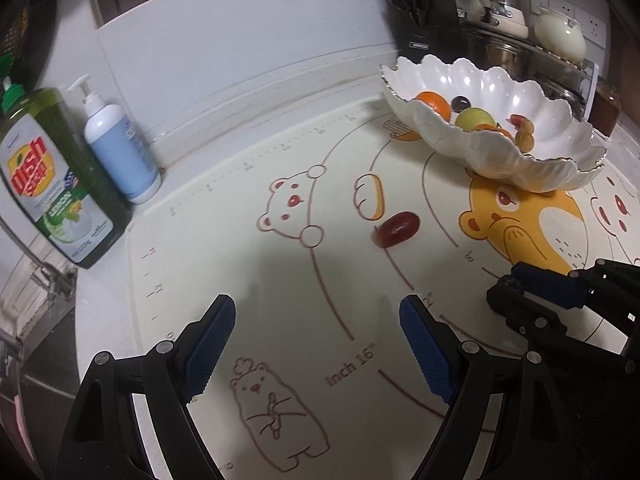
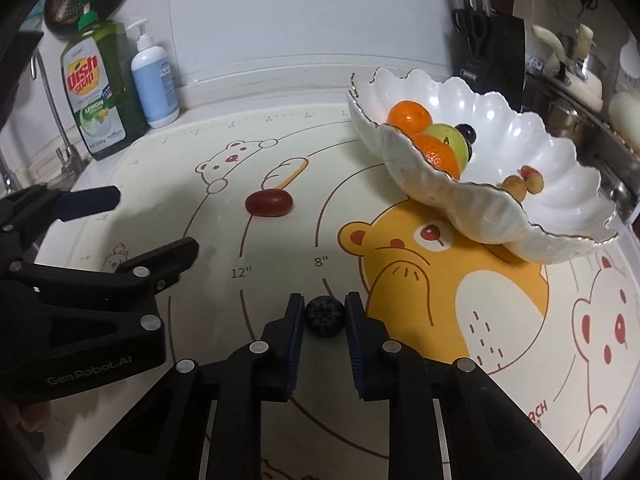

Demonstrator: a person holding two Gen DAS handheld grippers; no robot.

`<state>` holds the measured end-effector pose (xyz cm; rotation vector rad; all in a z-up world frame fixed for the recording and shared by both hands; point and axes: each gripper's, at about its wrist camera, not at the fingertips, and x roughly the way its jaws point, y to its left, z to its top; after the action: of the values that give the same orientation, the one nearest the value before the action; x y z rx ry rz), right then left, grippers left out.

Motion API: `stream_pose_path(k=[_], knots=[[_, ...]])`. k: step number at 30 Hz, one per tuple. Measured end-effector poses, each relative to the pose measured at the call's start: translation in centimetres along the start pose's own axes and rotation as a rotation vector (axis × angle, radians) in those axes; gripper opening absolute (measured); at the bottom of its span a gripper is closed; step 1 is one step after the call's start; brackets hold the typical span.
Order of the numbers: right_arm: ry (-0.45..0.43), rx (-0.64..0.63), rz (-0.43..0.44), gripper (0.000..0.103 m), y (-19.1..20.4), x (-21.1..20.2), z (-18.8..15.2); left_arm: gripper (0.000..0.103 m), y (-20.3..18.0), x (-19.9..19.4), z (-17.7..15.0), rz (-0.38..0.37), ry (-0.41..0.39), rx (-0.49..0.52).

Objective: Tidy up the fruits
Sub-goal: 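Grasp the red date with the left tool while the right tool grasps the blueberry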

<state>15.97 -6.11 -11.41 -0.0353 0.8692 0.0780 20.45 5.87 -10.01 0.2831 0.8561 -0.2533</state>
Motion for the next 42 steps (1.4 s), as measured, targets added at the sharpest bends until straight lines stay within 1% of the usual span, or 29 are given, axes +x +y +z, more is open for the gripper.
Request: stream_pose_path(k=[2,4,7,12,13,14,18,20,22,23,25,27,31,35,42], knots=[[-0.010,0.011,-0.007,0.022,-0.3,-0.2,0.1,0.085,-0.4,0.5,0.4,-0.018,0.002,0.012],[-0.023,0.024,-0.013,0.022,-0.7,-0.4,0.3,0.079,-0.8,0.9,0.8,-0.040,0.006,0.019],[-0.039,0.038,-0.020,0.022,-1.3,-0.8,0.7,0.074,-1.5,1.8,1.6,-0.075,0.013,0.034],[-0.043,0.057,-0.028,0.022,-2.1,-0.7,1.3,0.068,-2.7,3.2,2.6,-0.096,0.016,0.066],[-0.041,0.064,-0.030,0.022,-2.4,-0.5,1.4,0.065,-2.8,3.5,2.8,-0.100,0.019,0.068],[-0.039,0.067,-0.031,0.022,-2.6,-0.4,1.4,0.064,-2.9,3.8,3.0,-0.107,0.024,0.069],[-0.035,0.084,-0.034,0.022,-3.3,-0.1,1.6,0.056,-3.2,4.4,3.7,-0.133,0.015,0.068],[-0.034,0.090,-0.034,0.022,-3.5,0.0,1.6,0.050,-3.3,4.6,3.9,-0.154,0.012,0.065],[-0.036,0.097,-0.031,0.022,-3.8,0.1,1.7,0.036,-3.4,4.6,4.0,-0.180,0.011,0.063],[-0.037,0.099,-0.029,0.022,-3.8,0.1,1.7,0.034,-3.6,4.5,4.0,-0.186,0.011,0.064],[-0.038,0.101,-0.027,0.022,-3.9,0.0,1.8,0.033,-3.8,4.4,3.9,-0.169,0.004,0.071],[-0.040,0.101,-0.026,0.022,-3.9,0.0,1.8,0.030,-3.9,4.3,3.9,-0.154,0.001,0.070],[-0.041,0.104,-0.024,0.022,-3.9,-0.1,1.8,0.029,-3.9,4.1,3.9,-0.147,0.007,0.064],[-0.048,0.104,-0.024,0.022,-4.0,-0.5,1.8,0.029,-4.3,3.5,3.7,-0.122,0.004,0.073],[-0.062,0.109,-0.015,0.022,-4.3,-1.4,1.6,0.029,-4.3,1.5,3.6,-0.099,-0.007,0.050]])
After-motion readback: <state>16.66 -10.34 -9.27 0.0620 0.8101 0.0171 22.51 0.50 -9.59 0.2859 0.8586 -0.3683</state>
